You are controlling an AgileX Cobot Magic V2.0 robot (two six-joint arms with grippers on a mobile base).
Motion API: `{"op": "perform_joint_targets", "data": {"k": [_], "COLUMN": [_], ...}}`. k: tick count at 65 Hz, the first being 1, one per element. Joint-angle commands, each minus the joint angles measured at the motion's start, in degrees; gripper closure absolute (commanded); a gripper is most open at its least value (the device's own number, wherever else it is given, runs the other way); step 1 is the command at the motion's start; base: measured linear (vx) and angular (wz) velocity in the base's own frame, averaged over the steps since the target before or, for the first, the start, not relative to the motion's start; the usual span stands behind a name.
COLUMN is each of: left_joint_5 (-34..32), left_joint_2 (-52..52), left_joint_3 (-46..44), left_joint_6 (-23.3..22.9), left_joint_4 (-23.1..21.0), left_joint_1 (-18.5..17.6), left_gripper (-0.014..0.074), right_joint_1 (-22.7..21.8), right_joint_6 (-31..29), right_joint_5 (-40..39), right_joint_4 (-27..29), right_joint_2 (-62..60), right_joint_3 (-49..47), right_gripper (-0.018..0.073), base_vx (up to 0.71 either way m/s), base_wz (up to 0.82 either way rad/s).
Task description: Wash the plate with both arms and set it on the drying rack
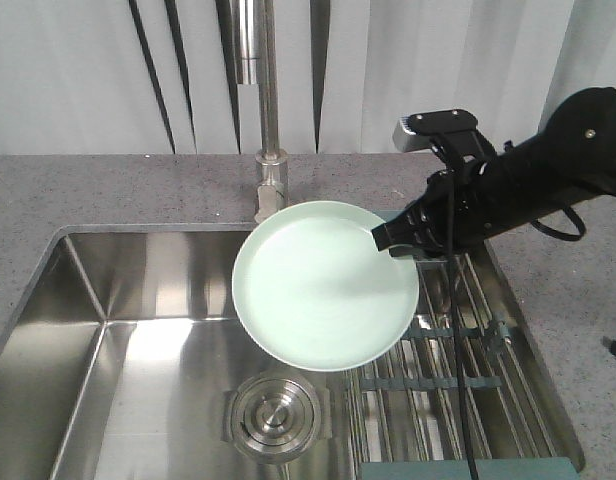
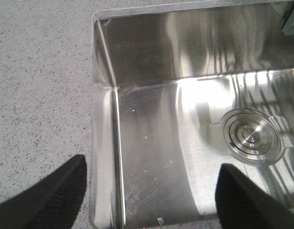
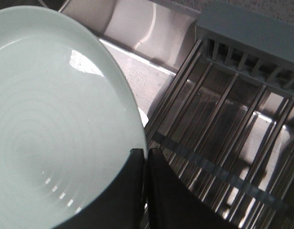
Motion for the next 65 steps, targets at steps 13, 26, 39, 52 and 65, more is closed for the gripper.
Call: {"op": "perform_joint_targets", "data": {"k": [13,26,39,52,65], "left_joint_5": [-3.3,-3.3,-3.3,-3.3,-3.3], "left_joint_2": [0.4,0.4,0.4,0.4,0.4], "left_joint_3": [-1.4,-1.4,-1.4,-1.4,-1.4], "left_joint_6": [-0.4,-0.4,-0.4,-0.4,-0.4], "left_joint_4": [-0.6,-0.6,-0.6,-0.6,-0.6], "left_joint_1": [0.0,0.0,0.0,0.0,0.0], "left_gripper": [0.0076,0.0076,0.0076,0.0076,0.0076], "right_joint_1": [0.4,3.9,9.3,13.8,16.8], "right_joint_6": [-0.9,0.1,2.7,5.5,6.8], "right_joint_5": [-3.6,-4.7,-6.6,-9.5,-8.2], "right_joint_4": [1.4,1.6,1.4,1.4,0.7], "right_joint_2": [-8.3,-9.9,-9.9,-9.1,-3.5], "right_joint_3": [7.4,11.1,11.9,10.8,3.1], "right_gripper": [0.0564,0.0564,0.0564,0.0564,0.0564], "base_vx": [0.0,0.0,0.0,0.0,0.0], "base_wz": [0.0,0.0,0.0,0.0,0.0]}}
